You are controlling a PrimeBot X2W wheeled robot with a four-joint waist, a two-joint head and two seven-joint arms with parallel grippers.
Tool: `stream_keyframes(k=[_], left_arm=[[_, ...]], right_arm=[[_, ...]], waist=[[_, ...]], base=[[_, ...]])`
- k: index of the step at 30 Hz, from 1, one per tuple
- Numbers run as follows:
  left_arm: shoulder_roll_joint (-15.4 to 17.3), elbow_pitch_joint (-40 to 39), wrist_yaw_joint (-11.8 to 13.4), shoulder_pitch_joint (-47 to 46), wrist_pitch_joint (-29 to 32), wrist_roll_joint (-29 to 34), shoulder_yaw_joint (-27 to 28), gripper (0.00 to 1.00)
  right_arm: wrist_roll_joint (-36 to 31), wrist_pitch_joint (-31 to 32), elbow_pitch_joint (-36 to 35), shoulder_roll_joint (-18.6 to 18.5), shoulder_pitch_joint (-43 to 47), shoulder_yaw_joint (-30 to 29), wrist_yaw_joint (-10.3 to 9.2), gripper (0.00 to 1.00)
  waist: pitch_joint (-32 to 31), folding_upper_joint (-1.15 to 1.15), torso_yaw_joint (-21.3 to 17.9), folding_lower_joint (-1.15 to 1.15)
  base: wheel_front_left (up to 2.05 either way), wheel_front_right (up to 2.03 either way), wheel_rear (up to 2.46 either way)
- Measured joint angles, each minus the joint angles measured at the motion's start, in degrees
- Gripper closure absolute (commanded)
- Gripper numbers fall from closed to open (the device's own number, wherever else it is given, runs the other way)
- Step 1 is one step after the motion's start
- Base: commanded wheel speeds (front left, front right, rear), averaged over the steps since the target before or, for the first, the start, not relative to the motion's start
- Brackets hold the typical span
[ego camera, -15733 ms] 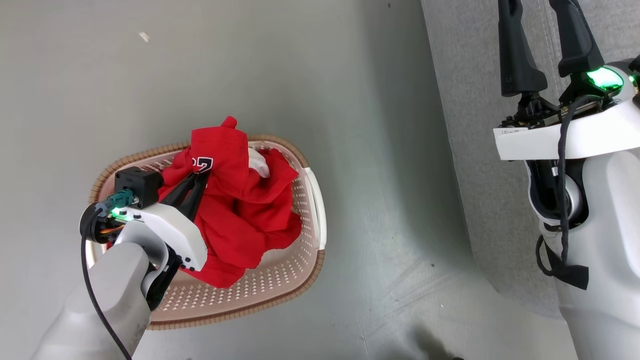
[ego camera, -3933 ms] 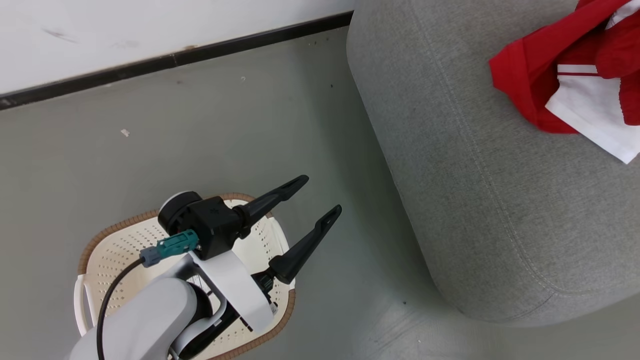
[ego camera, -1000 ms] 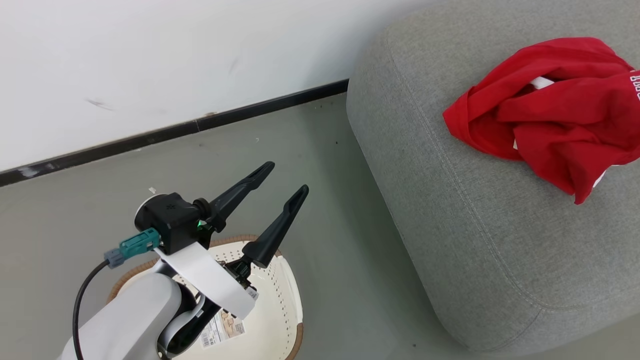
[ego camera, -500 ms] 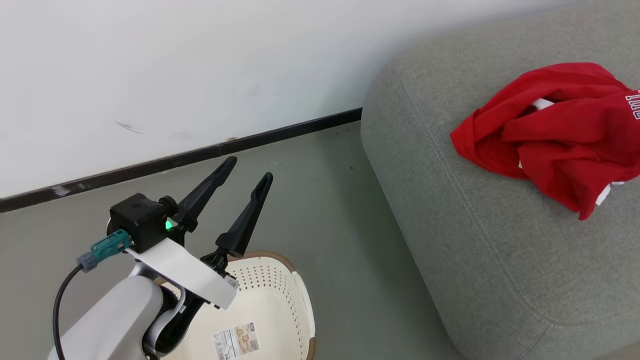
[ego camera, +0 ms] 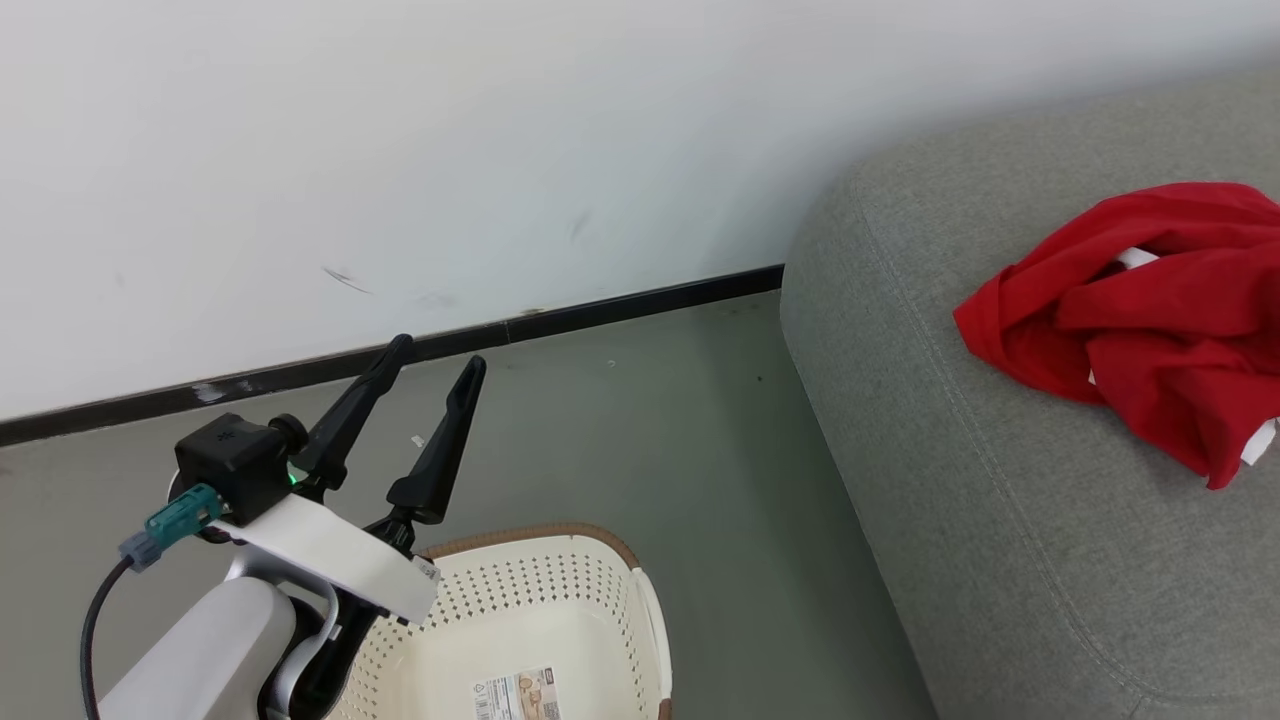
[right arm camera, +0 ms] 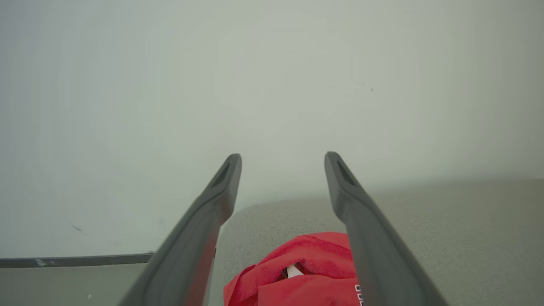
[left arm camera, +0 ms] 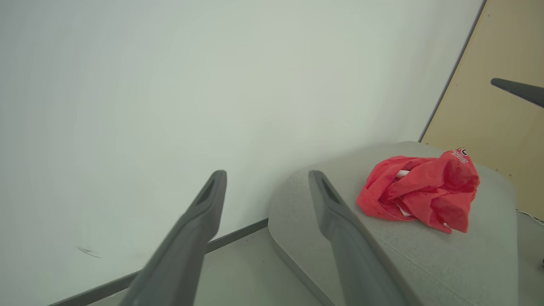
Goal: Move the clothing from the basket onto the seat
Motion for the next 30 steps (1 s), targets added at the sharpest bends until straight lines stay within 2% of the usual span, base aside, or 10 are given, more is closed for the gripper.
stream_keyframes(k=[17, 30], left_arm=[[-0.38, 1.86, 3.24, 6.83, -0.77, -2.15, 5.03, 0.0], [-0.9, 3.14, 5.57, 10.94, -1.05, -1.33, 8.62, 0.0]], right_arm=[[1.34, -3.45, -4.19, 4.49, 7.88, 3.72, 0.0, 0.0], [-0.25, -7.0, -6.3, 9.5, 16.99, 2.78, -0.01, 0.0]], waist=[[-4.02, 0.0, 5.86, 0.0], [-5.56, 0.0, 9.56, 0.0]], base=[[0.0, 0.0, 0.0], [0.0, 0.0, 0.0]])
